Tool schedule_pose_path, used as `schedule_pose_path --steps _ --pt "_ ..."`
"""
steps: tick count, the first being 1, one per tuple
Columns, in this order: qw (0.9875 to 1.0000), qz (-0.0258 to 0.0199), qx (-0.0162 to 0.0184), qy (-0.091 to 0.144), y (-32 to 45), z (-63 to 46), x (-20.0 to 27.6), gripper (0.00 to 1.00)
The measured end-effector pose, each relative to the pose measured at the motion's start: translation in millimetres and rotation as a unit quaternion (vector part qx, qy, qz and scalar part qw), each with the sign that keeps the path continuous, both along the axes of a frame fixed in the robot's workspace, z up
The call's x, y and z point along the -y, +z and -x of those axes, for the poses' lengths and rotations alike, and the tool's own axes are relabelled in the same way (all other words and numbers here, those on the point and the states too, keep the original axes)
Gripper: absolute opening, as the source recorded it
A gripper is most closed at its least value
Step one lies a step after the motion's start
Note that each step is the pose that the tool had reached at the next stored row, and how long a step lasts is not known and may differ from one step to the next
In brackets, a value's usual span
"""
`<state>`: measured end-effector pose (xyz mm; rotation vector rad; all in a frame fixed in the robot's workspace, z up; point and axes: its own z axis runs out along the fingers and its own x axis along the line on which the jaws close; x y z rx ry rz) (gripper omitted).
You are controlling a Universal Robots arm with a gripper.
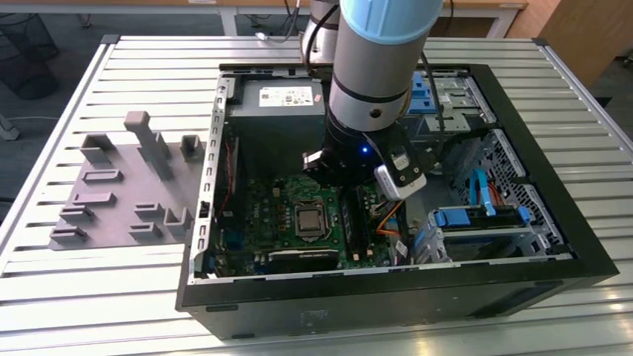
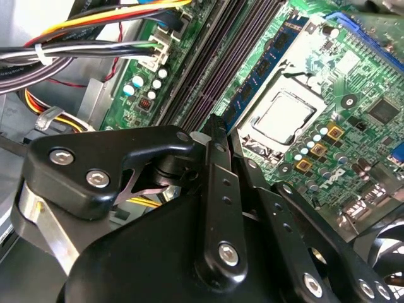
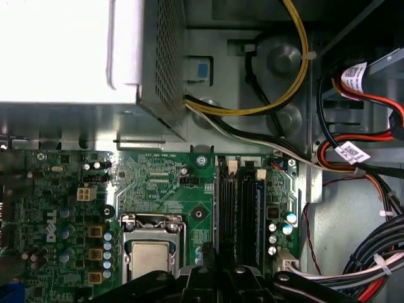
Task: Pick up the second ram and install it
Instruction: 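Insert the second ram into the second slot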
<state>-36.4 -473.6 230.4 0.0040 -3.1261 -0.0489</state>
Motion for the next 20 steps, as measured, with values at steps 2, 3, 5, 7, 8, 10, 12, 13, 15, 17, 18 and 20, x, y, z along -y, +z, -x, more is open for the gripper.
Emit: schedule_pose_path --steps 2,3,5,7,8,10,12,13,15,17,18,20 --pt "1.0000 0.0000 0.0000 -0.001 -0.2 0.1 2.6 0.14" --pt "1.0000 -0.0002 0.0001 -0.002 -0.8 0.1 2.8 0.14" --pt "1.0000 -0.0001 0.0000 -0.003 -2.2 -0.6 2.8 0.14" --pt "1.0000 -0.0001 0.0000 -0.006 -3.4 -1.1 2.9 0.14" --pt "1.0000 0.0000 0.0000 -0.007 -3.7 -1.4 2.9 0.14" --pt "1.0000 0.0000 0.0000 -0.007 -4.2 -2.5 3.2 0.14" --pt "1.0000 0.0001 0.0000 -0.008 -4.3 -4.4 3.4 0.14" --pt "1.0000 0.0001 0.0000 -0.008 -4.3 -5.1 3.4 0.14" --pt "1.0000 0.0000 0.0000 -0.008 -4.5 -5.9 3.5 0.14" --pt "1.0000 -0.0001 0.0001 -0.008 -4.8 -6.3 3.6 0.14" --pt "1.0000 -0.0001 0.0001 -0.009 -5.0 -6.4 4.0 0.14" --pt "0.9999 -0.0001 0.0000 -0.011 -5.4 -6.6 4.7 0.14"
